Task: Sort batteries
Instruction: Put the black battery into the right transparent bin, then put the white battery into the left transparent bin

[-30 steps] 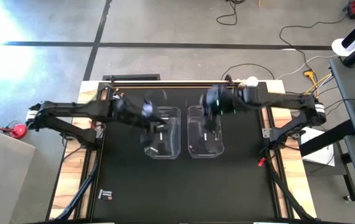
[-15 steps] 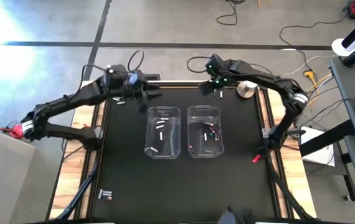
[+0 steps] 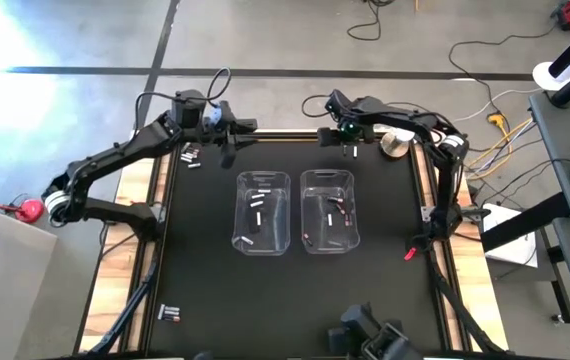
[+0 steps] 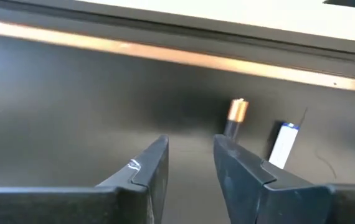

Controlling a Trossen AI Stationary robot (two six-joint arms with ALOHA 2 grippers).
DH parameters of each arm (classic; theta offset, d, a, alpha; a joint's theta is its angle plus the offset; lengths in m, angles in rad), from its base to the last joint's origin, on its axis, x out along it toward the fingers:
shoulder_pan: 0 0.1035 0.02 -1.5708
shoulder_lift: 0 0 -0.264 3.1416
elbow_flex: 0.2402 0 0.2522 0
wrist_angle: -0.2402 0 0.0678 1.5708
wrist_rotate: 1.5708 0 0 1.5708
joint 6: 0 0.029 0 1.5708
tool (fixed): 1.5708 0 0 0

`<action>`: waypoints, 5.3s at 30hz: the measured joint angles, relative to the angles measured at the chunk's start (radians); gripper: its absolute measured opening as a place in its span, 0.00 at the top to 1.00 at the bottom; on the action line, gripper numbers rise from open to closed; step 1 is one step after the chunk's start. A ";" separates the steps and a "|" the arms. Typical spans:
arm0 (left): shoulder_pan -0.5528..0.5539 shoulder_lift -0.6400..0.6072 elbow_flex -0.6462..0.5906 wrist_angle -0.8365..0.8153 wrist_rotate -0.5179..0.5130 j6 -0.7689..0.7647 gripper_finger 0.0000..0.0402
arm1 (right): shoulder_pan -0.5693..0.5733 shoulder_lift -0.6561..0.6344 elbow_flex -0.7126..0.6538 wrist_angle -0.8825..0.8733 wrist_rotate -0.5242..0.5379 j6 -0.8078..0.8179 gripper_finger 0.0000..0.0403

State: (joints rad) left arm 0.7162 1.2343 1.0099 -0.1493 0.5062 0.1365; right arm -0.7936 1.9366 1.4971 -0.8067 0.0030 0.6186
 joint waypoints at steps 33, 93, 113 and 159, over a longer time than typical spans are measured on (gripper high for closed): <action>0.070 -0.091 -0.019 -0.006 0.016 -0.046 0.62 | -0.028 0.145 0.002 -0.015 0.025 -0.051 0.95; -0.133 -0.548 -0.018 -0.370 0.060 -0.276 0.62 | 0.631 -0.050 -0.108 -0.111 -0.069 -0.102 0.95; -0.133 -0.552 -0.018 -0.373 0.062 -0.244 0.62 | 0.622 -0.059 -0.141 -0.103 -0.213 -0.047 0.84; -0.051 -0.200 0.253 -0.001 -0.213 -0.274 0.62 | -0.160 0.199 0.156 -0.282 -0.099 -0.113 0.67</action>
State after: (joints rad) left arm 0.6651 1.0339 1.2632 -0.1502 0.2928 -0.1376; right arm -0.9532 2.1357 1.6533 -1.0883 -0.0957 0.5053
